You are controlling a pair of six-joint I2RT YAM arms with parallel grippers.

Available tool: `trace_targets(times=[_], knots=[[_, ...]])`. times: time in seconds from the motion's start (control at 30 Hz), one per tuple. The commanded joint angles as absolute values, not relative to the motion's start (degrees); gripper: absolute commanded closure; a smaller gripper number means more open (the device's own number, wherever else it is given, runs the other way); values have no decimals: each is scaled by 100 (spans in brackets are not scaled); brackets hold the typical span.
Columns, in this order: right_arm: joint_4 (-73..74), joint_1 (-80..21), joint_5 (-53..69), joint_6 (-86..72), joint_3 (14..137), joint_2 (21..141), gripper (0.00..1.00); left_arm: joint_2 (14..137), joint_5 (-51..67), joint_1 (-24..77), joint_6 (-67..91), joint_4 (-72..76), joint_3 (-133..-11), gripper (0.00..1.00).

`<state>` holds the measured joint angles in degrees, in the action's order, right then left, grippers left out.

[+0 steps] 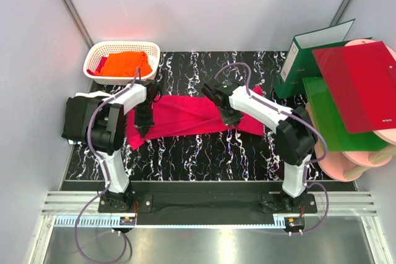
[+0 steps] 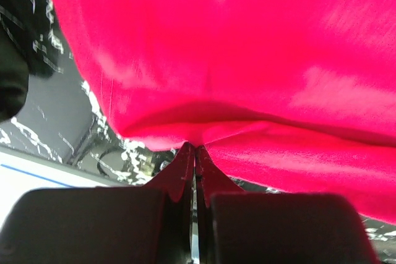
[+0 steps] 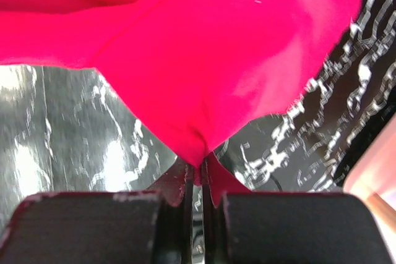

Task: Fold and stack the t-shirts
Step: Fold the other side of the tshirt into a rectangle

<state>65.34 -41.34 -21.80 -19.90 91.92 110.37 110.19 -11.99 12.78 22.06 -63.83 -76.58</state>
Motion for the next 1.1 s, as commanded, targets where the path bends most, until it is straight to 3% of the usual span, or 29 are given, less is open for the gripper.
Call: trace_targets(times=[0.0,0.53,0.73,1.07], knots=[[7118,-4271,-2189,-2065,9027,10302,100,10381,-1222,1257,2267,-6574,-7375,100],[8779,-4887,-185,-2461,8341,9123,100,9580,-738,1257,2391,-7040,-6680,100],[9113,-4869,-737,-2390,8709,9421,100,10027,-844,1257,2417,-7163,-7408,100],[9352,-4817,-2451,-2496,10527,11336,100,11407,-1450,1187,2513,-7479,-9420,97]])
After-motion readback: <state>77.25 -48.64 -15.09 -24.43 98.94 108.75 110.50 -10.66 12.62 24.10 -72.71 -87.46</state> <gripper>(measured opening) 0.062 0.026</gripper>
